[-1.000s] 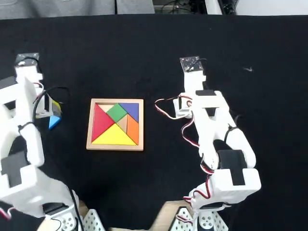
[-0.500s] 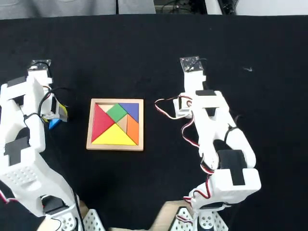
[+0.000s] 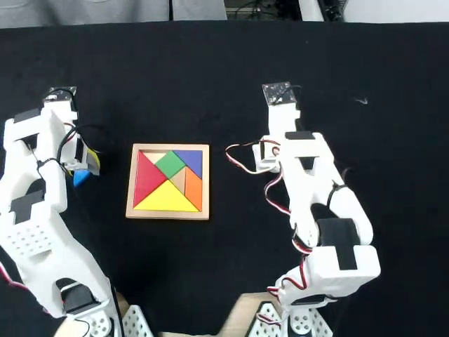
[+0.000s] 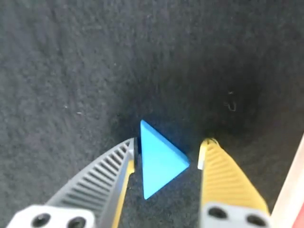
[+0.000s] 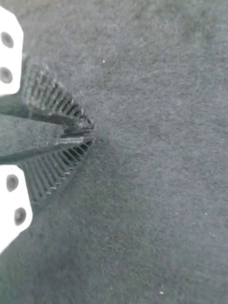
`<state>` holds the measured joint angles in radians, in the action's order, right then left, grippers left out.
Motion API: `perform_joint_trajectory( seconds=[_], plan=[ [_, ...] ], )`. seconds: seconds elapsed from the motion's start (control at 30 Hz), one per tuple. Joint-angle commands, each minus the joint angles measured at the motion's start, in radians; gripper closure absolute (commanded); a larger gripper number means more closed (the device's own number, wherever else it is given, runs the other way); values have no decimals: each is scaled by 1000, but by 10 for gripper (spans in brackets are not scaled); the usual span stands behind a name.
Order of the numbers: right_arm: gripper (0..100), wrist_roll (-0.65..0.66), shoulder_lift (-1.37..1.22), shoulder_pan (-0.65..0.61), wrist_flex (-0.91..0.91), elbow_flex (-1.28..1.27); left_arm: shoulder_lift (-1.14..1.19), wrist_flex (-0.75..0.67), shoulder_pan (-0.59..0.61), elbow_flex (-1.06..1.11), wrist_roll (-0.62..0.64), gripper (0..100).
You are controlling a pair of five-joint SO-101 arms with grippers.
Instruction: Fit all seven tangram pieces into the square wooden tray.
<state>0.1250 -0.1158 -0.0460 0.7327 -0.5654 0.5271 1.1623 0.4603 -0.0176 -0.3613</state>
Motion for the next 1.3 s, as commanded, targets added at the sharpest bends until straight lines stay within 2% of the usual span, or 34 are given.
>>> perform_joint_trajectory(
  seconds=[0.0, 0.17, 0.43, 0.57, 0.63, 0.77, 0.87, 1.0, 1.27],
  plan=[
    [987, -6, 1, 6, -11, 38, 8, -14, 1, -56, 2, 813],
    [987, -6, 1, 6, -9, 39, 8, 21, 2, -58, -3, 951],
    [987, -6, -1, 6, -9, 39, 8, 153, 2, -162, -15, 942],
    [987, -6, -2, 6, -9, 39, 8, 278, -1, -277, -155, 782],
    [987, -6, -2, 6, -9, 39, 8, 350, 12, -351, -273, 728],
    [987, -6, -2, 6, -11, 39, 12, 477, 68, -441, -568, 737],
    [987, -6, -4, 6, -12, 39, 20, 519, 116, -447, -703, 741],
    [987, -6, -4, 6, -14, 39, 48, 509, 142, -410, -729, 745],
    [987, -6, -4, 6, -14, 39, 144, 442, 107, -383, -766, 747]
  ],
)
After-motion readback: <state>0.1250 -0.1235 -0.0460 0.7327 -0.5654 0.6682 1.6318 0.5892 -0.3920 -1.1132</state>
